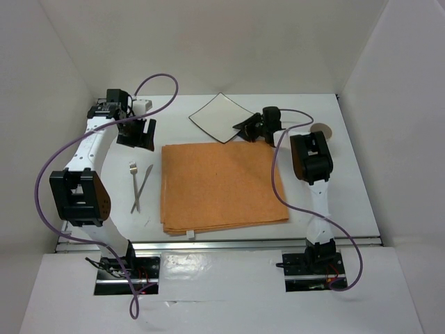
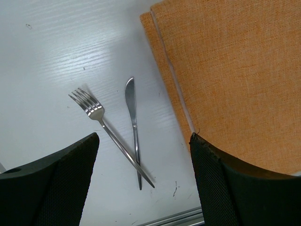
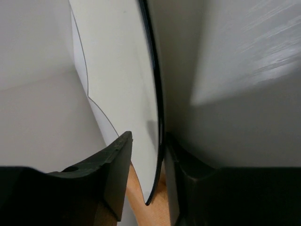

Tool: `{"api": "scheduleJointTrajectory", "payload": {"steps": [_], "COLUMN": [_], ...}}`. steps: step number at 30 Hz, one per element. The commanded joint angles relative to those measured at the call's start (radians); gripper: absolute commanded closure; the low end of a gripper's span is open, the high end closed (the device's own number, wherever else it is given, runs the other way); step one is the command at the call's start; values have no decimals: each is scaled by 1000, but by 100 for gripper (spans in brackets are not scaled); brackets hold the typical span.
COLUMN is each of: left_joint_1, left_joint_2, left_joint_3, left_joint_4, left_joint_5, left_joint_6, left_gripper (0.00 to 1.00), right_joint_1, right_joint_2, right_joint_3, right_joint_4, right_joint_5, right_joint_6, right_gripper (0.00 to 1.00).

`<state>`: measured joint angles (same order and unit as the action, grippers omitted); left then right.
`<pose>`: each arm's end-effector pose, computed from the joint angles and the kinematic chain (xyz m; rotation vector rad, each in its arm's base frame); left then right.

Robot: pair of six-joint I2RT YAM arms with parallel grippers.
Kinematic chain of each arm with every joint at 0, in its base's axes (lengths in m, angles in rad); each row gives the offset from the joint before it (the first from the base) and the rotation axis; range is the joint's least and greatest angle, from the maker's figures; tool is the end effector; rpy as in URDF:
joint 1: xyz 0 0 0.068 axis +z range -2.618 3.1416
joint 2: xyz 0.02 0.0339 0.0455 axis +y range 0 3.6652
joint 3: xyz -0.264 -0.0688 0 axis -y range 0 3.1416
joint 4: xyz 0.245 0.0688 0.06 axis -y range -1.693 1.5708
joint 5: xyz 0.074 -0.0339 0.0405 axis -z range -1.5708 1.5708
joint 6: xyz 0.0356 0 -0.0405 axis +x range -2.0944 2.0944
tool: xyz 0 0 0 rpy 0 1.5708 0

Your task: Set the dinner table for one person

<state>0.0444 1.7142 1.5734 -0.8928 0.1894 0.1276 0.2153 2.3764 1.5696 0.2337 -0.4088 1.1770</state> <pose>0.3644 0.0095 0.3062 0.1750 2.5802 -0.1835 0.4980 0.1234 0.1031 0.8506 2.2035 1.1933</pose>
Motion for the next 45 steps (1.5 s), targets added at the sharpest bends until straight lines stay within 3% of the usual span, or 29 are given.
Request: {"api": "scheduleJointTrajectory", "payload": {"steps": [1,2,3,5,10,16,17,18,21,28,35,41,45], "left_joint_1": [6,6,6,6,6,6,6,6,6,6,6,6,6], "left_joint_2": [9,18,18,18,18,18,18,18,9,-1,-19,-19,-19], "left_joint_3": [34,34,34,22,10,10,1,0,-10,-10,-19,-19,-19], "left_joint_4": [-15,-15,-15,-15,-6,-6,-6,-6,3,3,3,3,3], "left_joint_5": [28,28,28,28,19,10,10,10,-1,10,10,28,39], "left_joint_6": [-8,-8,-8,-8,-8,-8,-8,-8,1,1,1,1,1], "left_gripper": [16,16,16,16,16,16,16,16,16,16,16,16,16], "right_joint_1": [13,13,13,13,13,-25,-36,-36,-27,24,65,75,84], "right_joint_2": [95,104,104,115,115,144,144,144,113,83,92,138,199], "right_joint_3": [-6,-6,-6,-16,-16,69,69,69,24,-49,-22,15,69], "right_joint_4": [-42,-42,-42,-33,35,-16,-16,-16,-16,-48,-100,-122,-145], "right_joint_5": [54,54,54,65,45,33,6,-4,-4,-28,-96,-108,-95], "right_joint_6": [41,52,52,52,42,42,30,17,7,47,91,101,111], "right_gripper": [61,67,84,100,100,100,89,66,54,50,45,35,35]}}
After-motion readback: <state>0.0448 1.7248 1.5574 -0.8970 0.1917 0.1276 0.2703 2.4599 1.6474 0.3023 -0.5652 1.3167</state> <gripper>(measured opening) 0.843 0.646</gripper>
